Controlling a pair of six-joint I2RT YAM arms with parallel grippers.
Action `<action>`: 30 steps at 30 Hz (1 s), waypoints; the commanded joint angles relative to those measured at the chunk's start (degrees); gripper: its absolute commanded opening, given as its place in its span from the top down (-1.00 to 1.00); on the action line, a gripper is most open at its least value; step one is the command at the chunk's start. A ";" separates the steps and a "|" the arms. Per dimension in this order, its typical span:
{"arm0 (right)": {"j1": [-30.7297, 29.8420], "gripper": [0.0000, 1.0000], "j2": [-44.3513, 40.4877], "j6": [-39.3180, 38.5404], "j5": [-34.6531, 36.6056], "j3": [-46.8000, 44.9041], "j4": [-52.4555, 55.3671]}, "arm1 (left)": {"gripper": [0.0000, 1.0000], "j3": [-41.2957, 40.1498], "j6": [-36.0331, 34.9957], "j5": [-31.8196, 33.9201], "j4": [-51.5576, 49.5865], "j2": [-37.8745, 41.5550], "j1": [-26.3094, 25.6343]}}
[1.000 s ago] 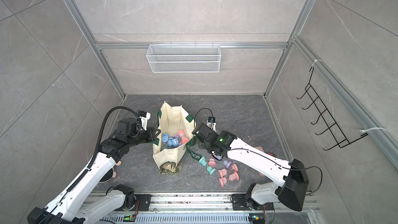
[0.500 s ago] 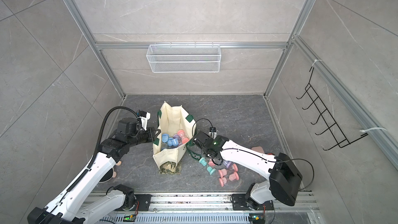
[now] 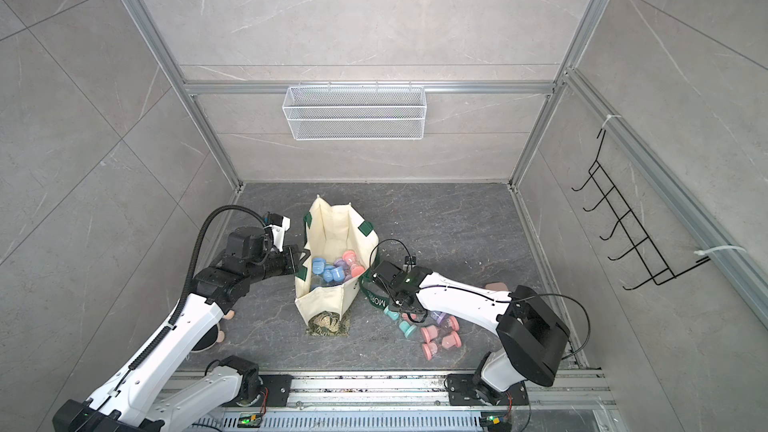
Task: Put the hourglass into the canvas bag
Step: Pick up the hourglass from the center of the board.
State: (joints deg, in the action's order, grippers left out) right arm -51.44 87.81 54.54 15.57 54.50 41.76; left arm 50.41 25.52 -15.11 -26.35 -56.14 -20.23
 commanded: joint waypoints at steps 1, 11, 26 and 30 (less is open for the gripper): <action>0.46 -0.01 1.55 1.53 -0.93 -1.50 -1.04 | 1.00 -0.33 -0.58 -1.11 0.11 0.43 0.11; 2.12 0.04 3.63 1.53 -2.12 -3.83 -3.85 | 1.00 -0.36 -0.48 -1.41 0.07 0.46 0.10; 3.02 0.13 7.83 2.06 -5.24 -6.91 -8.50 | 1.00 -0.34 -0.55 -1.24 0.16 0.44 0.09; 3.19 0.30 6.56 2.06 -4.87 -7.03 -8.11 | 1.00 -0.48 -0.52 -1.36 0.22 0.43 0.09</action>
State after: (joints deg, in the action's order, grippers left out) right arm -48.53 93.10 55.83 11.68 49.69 33.52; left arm 50.37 25.52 -15.14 -26.28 -56.14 -20.23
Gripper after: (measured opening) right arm 0.380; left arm 0.056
